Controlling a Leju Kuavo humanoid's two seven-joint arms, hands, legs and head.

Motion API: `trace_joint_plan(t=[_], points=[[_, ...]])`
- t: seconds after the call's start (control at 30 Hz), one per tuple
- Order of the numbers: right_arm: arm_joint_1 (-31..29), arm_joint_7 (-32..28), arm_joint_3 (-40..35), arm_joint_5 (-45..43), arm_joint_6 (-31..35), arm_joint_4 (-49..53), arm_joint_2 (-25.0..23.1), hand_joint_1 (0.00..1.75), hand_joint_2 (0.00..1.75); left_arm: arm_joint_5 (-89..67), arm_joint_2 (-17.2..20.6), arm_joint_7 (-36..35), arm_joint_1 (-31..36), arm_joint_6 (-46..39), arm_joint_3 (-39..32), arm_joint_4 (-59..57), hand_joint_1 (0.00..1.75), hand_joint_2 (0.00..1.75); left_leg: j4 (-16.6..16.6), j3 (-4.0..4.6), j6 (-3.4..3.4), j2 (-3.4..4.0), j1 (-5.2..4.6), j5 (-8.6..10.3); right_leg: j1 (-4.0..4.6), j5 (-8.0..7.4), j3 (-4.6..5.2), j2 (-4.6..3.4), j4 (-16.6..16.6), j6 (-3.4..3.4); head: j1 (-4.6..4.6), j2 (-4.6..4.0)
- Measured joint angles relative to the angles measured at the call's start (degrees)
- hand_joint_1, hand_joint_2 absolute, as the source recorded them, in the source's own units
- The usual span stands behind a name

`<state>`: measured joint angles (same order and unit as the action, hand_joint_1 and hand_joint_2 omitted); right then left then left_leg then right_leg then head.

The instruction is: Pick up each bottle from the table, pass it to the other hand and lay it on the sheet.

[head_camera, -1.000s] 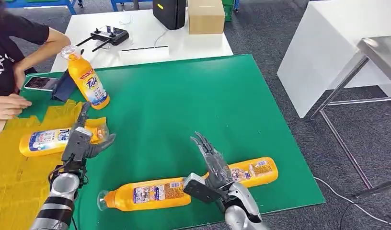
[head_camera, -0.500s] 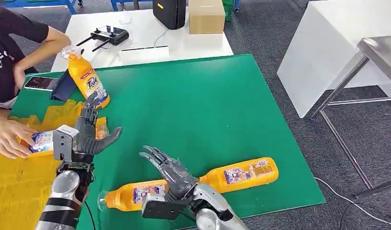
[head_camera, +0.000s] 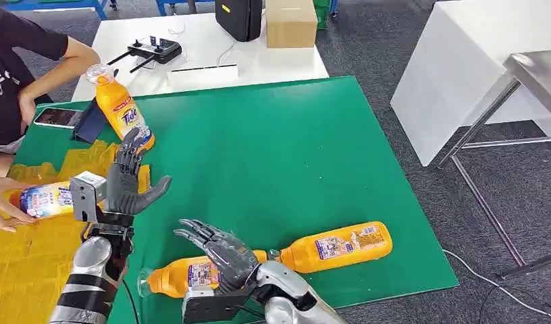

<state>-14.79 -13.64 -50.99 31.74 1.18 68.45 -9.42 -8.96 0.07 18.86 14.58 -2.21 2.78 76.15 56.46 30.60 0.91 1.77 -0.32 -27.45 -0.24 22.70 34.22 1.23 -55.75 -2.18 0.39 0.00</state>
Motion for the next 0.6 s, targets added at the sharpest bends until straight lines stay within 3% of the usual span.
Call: trace_joint_plan(t=[0.3, 0.6], points=[[-3.66, 2.82, -4.63, 2.07, -1.94, -7.27, 0.02, 0.0, 1.75, 3.14, -0.15, -0.07, 1.5, 1.18, 0.09, -1.66, 0.0, 1.75, 0.0, 0.0, 0.0, -0.01, 0.0, 0.0, 0.0, 0.0, -0.01, 0.0, 0.0, 0.0, 0.0, 0.0], [-7.7, 8.48, -9.97, 11.43, 1.07, -13.09, 1.07, 0.0, 1.75, 5.44, -0.11, -0.04, 1.87, 1.77, -0.04, -2.86, 0.0, 1.75, 0.0, 0.0, 0.01, -0.01, 0.0, 0.01, 0.0, 0.0, -0.01, 0.01, 0.0, 0.0, 0.0, 0.0]])
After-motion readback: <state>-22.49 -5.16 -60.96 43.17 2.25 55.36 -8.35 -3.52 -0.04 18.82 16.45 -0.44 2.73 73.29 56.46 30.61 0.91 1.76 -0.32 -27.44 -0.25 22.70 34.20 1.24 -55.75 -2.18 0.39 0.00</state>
